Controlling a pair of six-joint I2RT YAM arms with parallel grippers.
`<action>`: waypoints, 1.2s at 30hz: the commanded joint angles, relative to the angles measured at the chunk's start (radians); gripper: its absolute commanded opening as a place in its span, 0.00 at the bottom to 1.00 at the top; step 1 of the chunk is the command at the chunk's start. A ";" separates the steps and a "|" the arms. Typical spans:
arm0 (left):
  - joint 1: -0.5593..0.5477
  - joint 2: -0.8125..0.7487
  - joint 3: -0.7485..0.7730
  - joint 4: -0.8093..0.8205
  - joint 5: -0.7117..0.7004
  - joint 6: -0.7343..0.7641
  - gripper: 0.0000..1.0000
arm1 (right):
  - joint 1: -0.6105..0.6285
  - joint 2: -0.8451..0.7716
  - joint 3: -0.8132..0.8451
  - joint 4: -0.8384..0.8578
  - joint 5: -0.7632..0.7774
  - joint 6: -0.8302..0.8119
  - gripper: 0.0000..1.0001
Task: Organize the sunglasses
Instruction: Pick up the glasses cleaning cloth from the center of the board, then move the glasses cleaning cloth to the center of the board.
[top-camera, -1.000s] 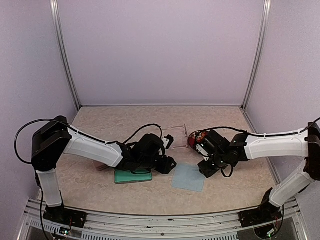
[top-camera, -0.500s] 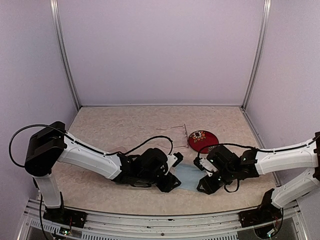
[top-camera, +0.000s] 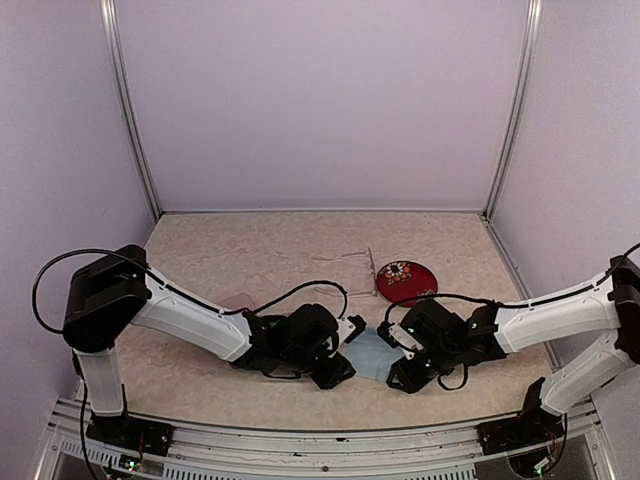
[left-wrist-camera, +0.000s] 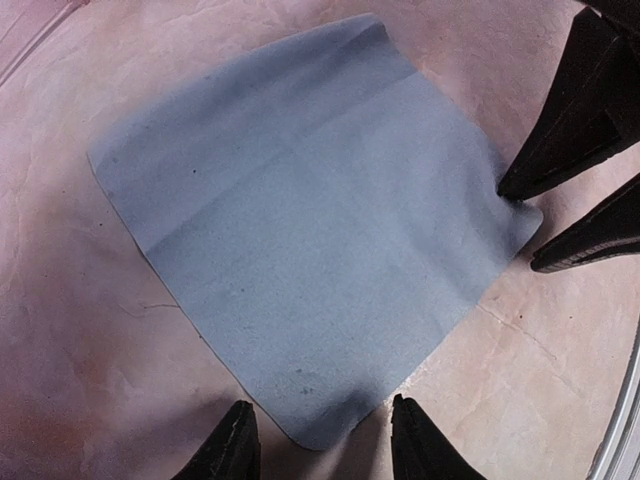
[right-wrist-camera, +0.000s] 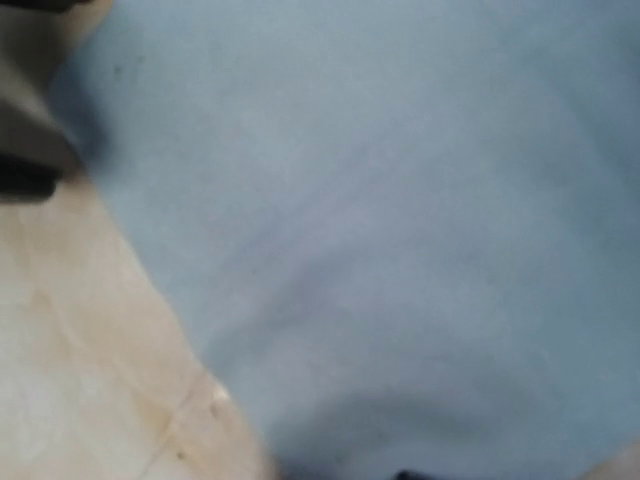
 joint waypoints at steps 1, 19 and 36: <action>-0.012 0.030 0.014 -0.035 0.006 0.013 0.39 | 0.024 0.040 0.000 -0.013 0.005 0.025 0.28; -0.060 -0.014 -0.028 -0.088 -0.078 -0.061 0.00 | 0.077 0.007 -0.022 -0.028 -0.001 0.078 0.00; -0.172 -0.151 -0.106 -0.209 -0.085 -0.113 0.00 | 0.145 -0.075 -0.039 -0.070 -0.068 0.129 0.04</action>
